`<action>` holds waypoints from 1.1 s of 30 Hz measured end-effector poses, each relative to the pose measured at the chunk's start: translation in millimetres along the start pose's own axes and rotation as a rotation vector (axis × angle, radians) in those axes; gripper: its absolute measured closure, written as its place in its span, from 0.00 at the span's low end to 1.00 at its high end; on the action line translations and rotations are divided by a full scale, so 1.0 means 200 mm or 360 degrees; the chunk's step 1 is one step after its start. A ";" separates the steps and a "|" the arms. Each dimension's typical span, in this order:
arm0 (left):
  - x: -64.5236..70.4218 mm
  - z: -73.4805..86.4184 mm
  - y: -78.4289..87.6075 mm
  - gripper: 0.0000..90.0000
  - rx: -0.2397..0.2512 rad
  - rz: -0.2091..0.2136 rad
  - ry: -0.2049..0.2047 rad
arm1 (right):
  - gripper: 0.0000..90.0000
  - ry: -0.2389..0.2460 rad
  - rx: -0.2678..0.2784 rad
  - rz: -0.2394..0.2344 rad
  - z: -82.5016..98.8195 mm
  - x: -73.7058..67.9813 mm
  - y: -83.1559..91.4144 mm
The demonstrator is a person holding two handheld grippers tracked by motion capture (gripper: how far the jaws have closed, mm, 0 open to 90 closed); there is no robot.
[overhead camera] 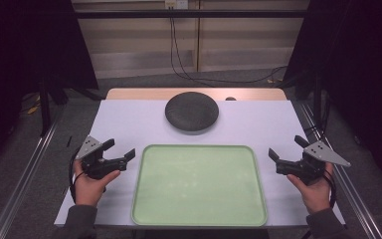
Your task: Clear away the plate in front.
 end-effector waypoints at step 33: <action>0.06 -0.26 -0.55 0.11 -0.0067 0.0140 0.0247 | 0.02 -0.0040 -0.0010 -0.0091 0.01 -0.02 0.00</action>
Point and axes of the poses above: each handheld gripper's, and its own axes: y roughly backward along the jaws, z roughly out of its underside, x roughly to its right, the point moved 5 cm from there along -y, roughly forward along the jaws, and after that the axes turned 2 degrees about -z, right-handed, at the moved point
